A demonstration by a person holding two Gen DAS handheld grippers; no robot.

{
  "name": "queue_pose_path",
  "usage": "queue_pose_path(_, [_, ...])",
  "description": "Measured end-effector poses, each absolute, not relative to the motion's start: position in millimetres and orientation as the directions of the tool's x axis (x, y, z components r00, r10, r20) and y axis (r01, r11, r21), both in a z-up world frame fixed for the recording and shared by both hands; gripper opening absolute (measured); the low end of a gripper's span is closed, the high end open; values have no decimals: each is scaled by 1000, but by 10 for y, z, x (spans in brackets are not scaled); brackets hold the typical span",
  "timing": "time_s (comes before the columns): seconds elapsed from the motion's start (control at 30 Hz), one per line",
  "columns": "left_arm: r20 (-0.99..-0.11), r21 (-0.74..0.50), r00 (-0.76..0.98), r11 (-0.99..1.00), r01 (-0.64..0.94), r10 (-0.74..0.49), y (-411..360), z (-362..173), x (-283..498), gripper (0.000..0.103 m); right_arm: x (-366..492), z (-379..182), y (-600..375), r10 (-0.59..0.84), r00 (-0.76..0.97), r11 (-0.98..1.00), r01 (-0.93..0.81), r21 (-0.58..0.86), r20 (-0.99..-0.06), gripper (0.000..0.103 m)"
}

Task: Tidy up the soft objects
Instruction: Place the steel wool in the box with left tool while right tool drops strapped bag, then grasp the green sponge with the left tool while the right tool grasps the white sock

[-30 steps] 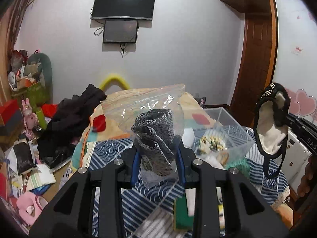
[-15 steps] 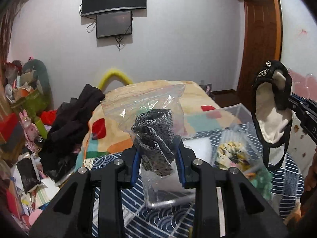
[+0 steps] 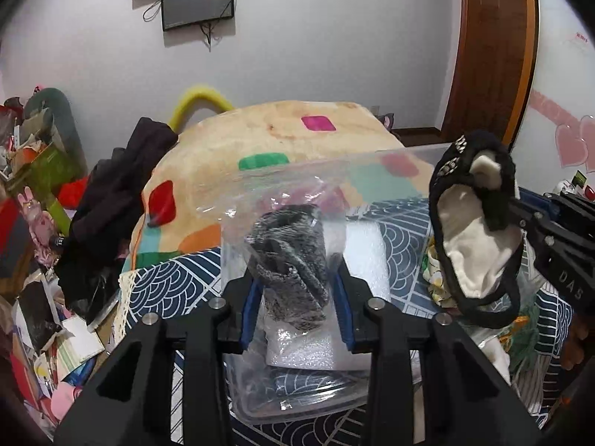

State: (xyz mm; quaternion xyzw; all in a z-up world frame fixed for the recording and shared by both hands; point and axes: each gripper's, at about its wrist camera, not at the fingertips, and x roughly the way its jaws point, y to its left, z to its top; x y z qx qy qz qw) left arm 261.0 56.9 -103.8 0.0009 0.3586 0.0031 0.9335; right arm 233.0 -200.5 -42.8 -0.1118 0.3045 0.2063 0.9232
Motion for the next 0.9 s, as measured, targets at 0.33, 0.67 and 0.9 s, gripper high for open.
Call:
queue_pose_path(0.33, [-649,15,761,999,32,-15,431,-941,2478,74,2314,-396,-2047,320,703,880,-469,-75,-635,50])
queue_pose_path(0.67, [-579,7,815,1000,26,-18,492,-623,2125,85,2097,-113,-2193,364,749,882,-468,-54,-554,69])
queue_pose_path(0.9, [-527,32,850,999,18,1,468,-466,1785,101,1886,1,-2259,412,758,877,-481,-7,-505,73])
